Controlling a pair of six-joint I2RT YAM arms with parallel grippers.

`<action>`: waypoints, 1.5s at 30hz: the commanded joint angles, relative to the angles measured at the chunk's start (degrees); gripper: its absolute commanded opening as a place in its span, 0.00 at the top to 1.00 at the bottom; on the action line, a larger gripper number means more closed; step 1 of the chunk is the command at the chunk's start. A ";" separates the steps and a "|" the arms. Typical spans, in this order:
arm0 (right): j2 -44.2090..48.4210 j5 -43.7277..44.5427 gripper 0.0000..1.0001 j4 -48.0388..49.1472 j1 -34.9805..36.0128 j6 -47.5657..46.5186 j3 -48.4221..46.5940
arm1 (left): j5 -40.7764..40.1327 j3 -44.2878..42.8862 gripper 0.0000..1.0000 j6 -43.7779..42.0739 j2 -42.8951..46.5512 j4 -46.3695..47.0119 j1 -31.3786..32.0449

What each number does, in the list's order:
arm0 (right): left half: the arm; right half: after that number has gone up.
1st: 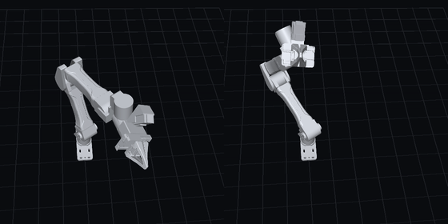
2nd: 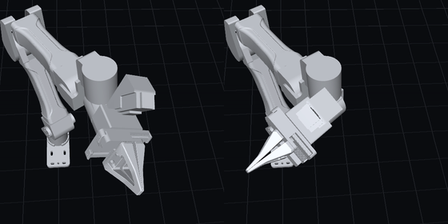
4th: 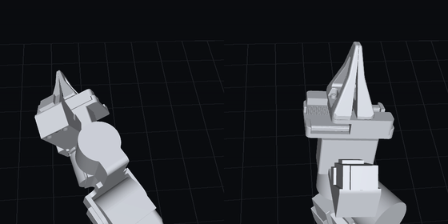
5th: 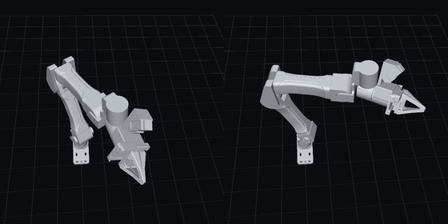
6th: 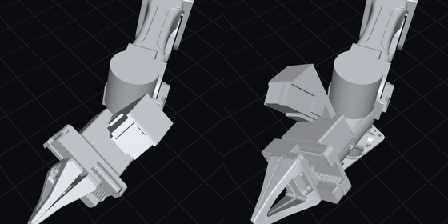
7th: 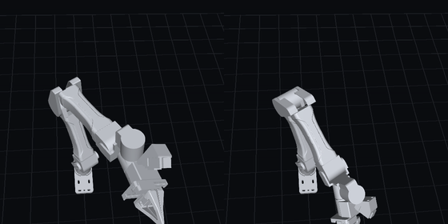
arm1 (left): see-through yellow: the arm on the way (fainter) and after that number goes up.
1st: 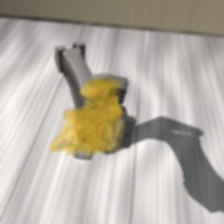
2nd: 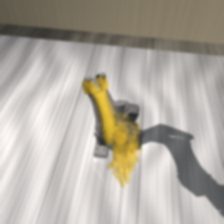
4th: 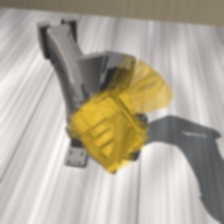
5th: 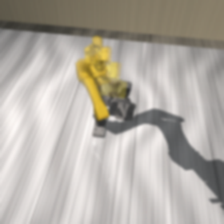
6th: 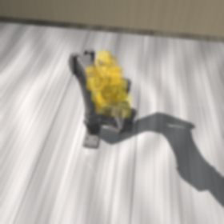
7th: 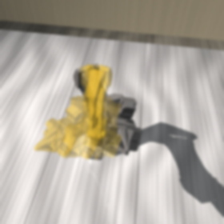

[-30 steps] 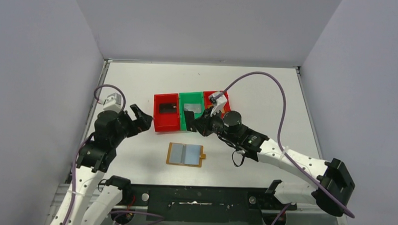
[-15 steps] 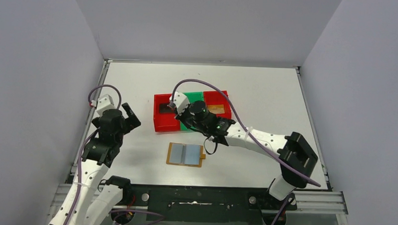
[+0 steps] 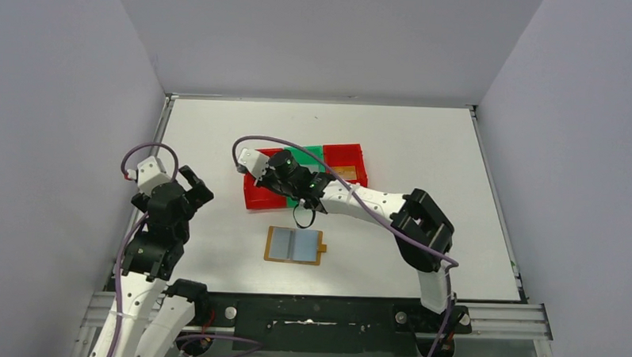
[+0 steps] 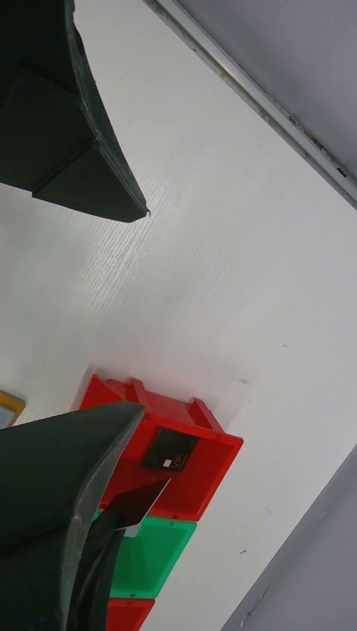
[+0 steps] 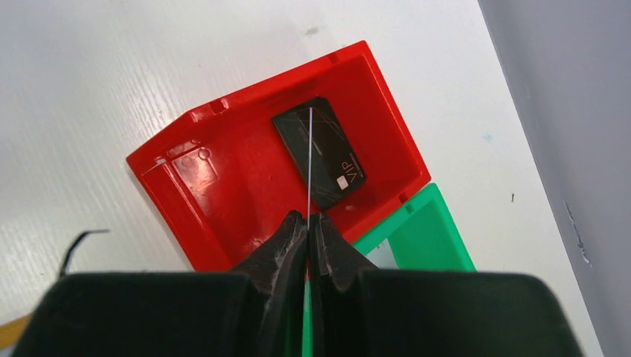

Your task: Take the credit cards out of the card holder

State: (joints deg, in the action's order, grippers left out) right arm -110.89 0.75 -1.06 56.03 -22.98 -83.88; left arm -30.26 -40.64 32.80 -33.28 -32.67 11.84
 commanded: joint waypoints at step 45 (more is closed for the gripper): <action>-20.64 5.45 0.68 -6.23 -3.91 -16.11 -21.54 | -7.06 -0.74 0.06 2.50 4.94 -0.02 -0.41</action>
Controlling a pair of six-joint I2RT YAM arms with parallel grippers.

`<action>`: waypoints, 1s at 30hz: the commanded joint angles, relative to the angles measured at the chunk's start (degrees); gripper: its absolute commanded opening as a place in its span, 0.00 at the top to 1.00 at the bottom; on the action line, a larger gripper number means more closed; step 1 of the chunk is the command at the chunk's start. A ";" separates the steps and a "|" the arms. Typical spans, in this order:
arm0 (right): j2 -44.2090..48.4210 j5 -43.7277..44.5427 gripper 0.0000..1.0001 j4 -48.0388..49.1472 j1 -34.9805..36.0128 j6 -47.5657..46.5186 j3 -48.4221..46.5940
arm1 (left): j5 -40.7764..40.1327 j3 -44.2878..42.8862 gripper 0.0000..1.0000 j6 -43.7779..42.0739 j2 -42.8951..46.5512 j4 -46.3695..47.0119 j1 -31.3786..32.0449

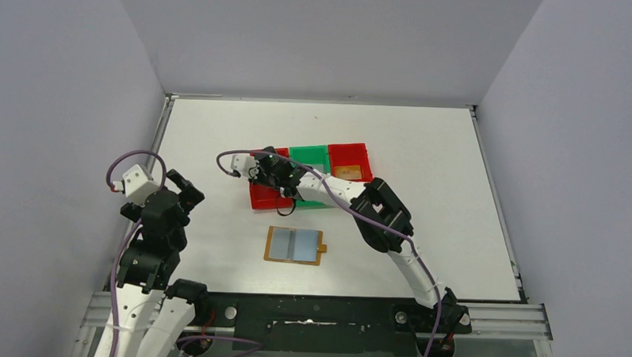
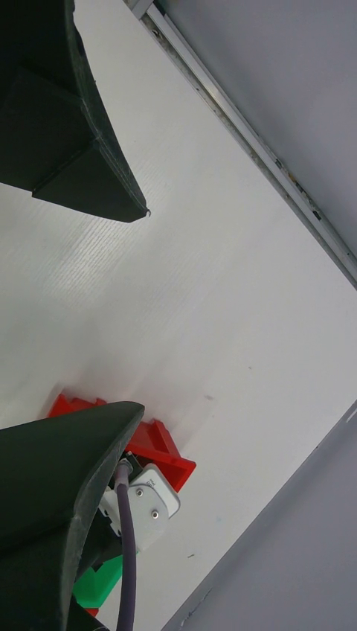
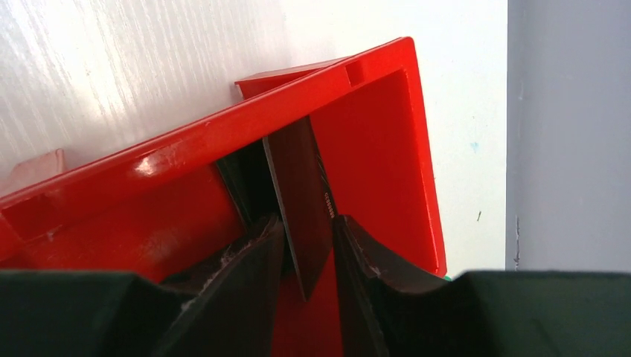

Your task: Take the credit cards out of the card holder

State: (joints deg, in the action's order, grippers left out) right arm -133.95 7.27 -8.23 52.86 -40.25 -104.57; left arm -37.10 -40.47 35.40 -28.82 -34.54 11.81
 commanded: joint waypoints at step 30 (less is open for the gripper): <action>22.63 -3.30 0.46 10.60 -2.06 33.54 12.32 | 1.84 -0.53 0.06 -0.86 -1.71 2.76 -0.30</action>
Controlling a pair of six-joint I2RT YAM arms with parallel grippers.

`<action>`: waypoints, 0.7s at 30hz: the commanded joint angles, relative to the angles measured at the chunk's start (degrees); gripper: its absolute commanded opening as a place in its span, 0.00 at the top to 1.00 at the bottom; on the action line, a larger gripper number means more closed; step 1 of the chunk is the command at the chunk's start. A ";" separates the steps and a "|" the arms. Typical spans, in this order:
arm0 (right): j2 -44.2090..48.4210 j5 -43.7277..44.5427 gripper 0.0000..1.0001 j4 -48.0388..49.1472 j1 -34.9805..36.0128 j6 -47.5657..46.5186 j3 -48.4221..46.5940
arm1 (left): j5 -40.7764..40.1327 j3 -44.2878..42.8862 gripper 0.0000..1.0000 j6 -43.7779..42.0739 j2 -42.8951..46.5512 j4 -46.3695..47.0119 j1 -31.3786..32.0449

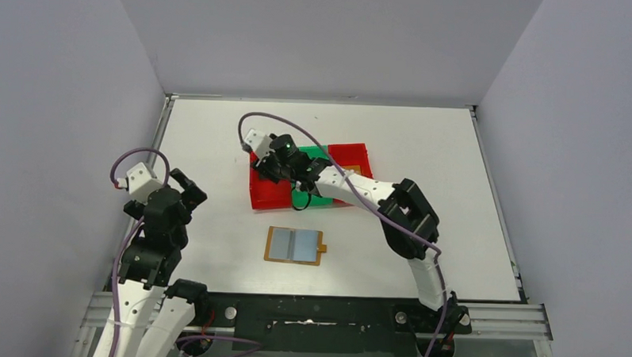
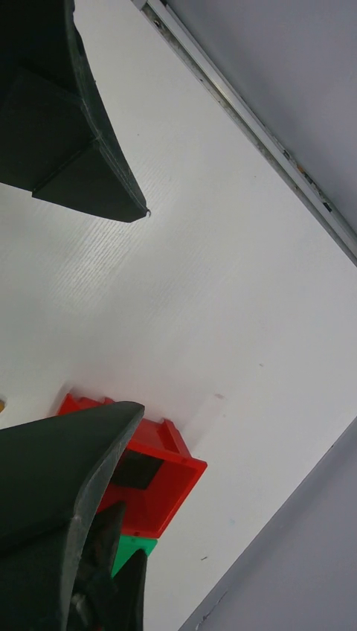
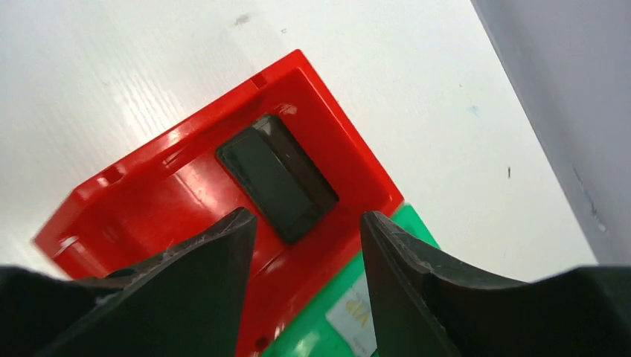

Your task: Take the credit cards out of the card holder

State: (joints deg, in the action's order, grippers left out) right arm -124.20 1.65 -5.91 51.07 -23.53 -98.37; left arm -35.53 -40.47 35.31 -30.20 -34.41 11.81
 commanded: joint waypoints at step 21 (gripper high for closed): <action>21.34 20.79 0.37 -12.89 16.99 76.61 27.71 | 0.73 -0.76 0.06 -0.96 -3.68 2.42 -0.42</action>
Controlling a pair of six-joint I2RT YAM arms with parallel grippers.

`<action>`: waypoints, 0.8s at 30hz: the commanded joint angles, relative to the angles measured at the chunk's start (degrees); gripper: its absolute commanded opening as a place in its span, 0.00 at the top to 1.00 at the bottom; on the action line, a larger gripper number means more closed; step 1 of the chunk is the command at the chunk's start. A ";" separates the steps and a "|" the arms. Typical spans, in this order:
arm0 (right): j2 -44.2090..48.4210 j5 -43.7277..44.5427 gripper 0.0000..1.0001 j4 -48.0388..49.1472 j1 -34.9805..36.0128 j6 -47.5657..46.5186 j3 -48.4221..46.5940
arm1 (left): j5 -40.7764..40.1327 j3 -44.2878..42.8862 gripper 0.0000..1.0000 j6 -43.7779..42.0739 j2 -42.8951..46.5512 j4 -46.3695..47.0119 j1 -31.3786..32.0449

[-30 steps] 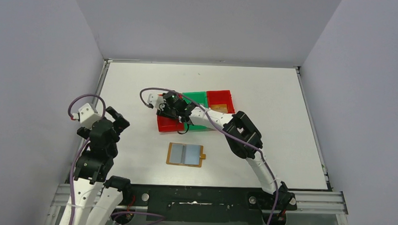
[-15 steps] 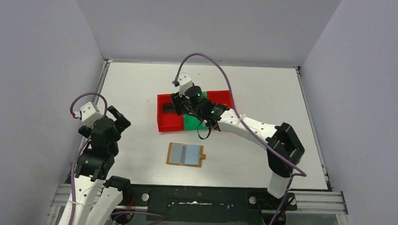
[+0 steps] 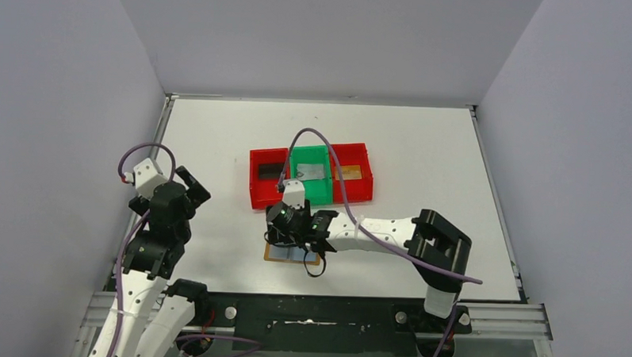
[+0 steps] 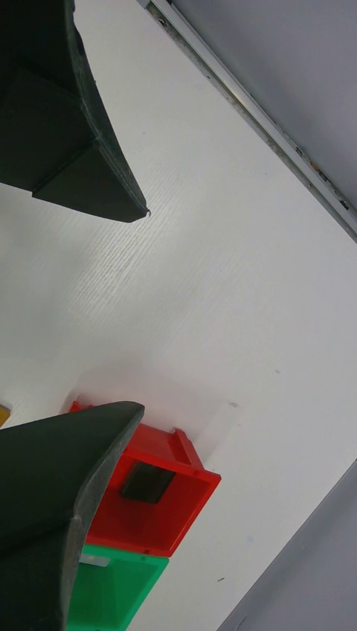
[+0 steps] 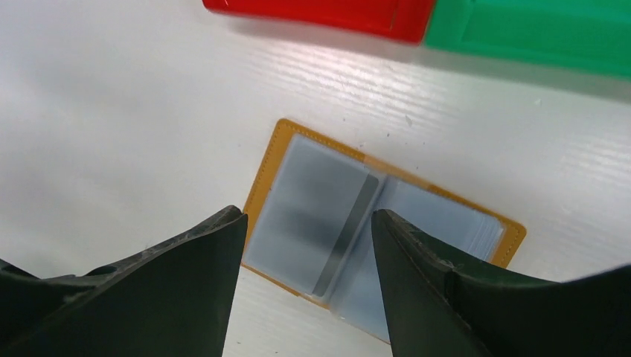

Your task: Take the credit cards out of the card holder

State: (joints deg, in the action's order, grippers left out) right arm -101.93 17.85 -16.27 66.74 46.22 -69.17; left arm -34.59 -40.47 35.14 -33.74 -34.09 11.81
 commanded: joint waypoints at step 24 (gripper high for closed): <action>-15.00 6.33 0.34 -18.25 3.46 8.25 -13.84 | -0.71 -0.70 0.06 -0.73 0.24 1.74 -0.39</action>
State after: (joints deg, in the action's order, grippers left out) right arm -115.66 20.38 -29.30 69.82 52.86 -80.58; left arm -34.65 -40.47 35.14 -33.98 -34.09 11.77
